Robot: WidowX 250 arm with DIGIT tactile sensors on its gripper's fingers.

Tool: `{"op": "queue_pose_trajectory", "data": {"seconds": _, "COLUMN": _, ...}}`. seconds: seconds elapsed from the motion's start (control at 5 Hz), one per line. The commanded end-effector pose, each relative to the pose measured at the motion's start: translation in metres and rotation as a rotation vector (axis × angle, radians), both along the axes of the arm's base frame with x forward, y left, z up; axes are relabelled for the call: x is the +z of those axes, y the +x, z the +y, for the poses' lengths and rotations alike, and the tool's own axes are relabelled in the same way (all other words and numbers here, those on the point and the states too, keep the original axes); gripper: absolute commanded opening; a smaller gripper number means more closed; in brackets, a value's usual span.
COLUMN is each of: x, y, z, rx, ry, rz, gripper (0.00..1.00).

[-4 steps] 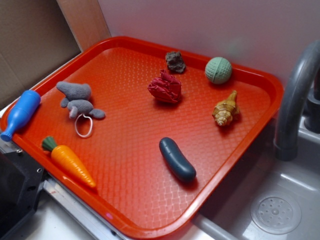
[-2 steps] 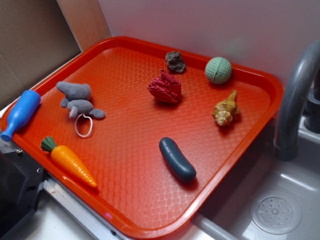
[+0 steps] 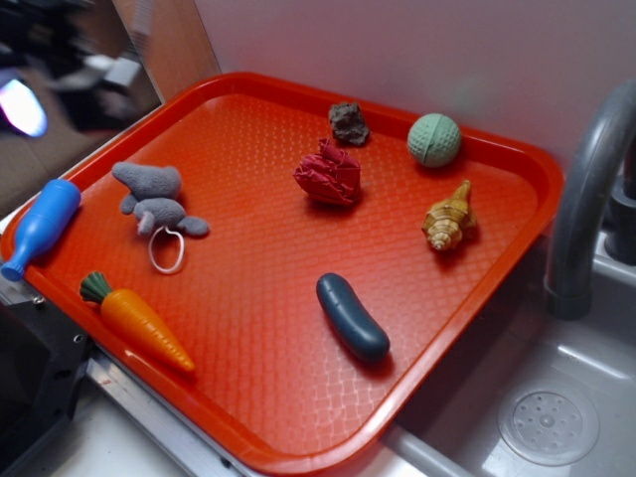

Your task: Grab the plastic pickle.

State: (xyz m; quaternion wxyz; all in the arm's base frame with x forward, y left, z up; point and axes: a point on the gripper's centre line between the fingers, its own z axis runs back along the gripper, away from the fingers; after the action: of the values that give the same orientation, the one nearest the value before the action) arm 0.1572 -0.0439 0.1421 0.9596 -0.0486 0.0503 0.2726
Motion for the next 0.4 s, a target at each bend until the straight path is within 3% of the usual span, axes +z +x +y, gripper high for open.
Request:
{"op": "queue_pose_trajectory", "data": {"seconds": 0.0, "x": -0.059, "y": 0.018, "z": -0.085, "rx": 0.059, "ry": -0.224, "rz": 0.086, "gripper": 1.0}}
{"op": "queue_pose_trajectory", "data": {"seconds": 0.2, "x": -0.079, "y": 0.03, "z": -0.109, "rx": 0.018, "ry": -0.278, "rz": 0.149, "gripper": 1.0}}
